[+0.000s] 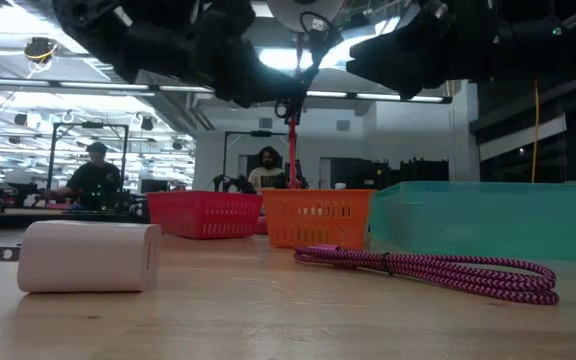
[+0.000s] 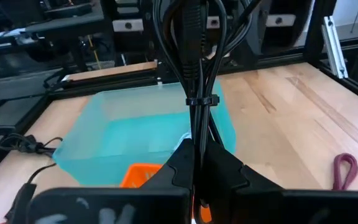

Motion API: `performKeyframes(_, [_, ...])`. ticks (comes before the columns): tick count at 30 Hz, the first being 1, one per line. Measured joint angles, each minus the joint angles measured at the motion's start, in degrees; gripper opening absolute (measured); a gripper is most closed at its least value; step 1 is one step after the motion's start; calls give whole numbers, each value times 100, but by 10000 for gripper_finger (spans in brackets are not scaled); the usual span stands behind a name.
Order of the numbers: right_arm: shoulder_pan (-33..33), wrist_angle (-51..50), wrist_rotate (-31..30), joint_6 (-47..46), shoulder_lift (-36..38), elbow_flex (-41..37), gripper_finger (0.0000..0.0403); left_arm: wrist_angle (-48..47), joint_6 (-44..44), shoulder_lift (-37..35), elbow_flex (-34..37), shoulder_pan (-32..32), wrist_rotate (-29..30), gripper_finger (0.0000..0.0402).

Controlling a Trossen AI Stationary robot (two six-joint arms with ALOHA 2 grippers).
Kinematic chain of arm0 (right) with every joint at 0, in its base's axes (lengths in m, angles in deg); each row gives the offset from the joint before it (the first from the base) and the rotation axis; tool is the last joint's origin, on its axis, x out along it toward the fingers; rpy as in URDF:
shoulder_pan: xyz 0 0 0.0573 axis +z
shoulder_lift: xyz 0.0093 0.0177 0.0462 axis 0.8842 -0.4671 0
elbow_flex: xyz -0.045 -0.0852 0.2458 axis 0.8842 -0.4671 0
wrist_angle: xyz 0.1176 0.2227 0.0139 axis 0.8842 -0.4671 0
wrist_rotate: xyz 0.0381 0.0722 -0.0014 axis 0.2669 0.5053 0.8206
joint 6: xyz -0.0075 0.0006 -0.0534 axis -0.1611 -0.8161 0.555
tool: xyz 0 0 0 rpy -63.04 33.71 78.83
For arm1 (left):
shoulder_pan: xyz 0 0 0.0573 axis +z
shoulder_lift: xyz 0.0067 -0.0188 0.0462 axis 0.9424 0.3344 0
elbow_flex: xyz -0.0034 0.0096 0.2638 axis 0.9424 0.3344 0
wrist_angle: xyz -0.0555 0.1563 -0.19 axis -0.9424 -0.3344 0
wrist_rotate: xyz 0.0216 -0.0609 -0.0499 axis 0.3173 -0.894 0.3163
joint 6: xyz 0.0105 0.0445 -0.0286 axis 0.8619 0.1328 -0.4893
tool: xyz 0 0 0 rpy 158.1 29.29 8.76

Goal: Pick and place items into bin
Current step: Put the black charger cable into the green bin

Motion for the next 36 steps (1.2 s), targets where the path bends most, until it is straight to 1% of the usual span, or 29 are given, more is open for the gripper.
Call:
performKeyframes(5, [0,111,-1,18,-231,163,190,95,1,250,-256,-3,-7,12])
performKeyframes(13, [-5,104,-18,309,-524,446,190,160,2,483,-329,-6,-11,12])
performKeyframes(21, [-110,109,-1,152,-573,480,190,315,-4,499,-322,-12,-231,12])
performKeyframes(28, [-151,-149,-92,125,-595,476,190,486,118,461,-340,-35,-315,12])
performKeyframes(34, [-275,-231,-38,108,-588,476,191,449,253,407,-338,-110,-369,12])
performKeyframes(36, [-283,-200,-38,108,-588,476,191,409,256,416,-338,-127,-305,12])
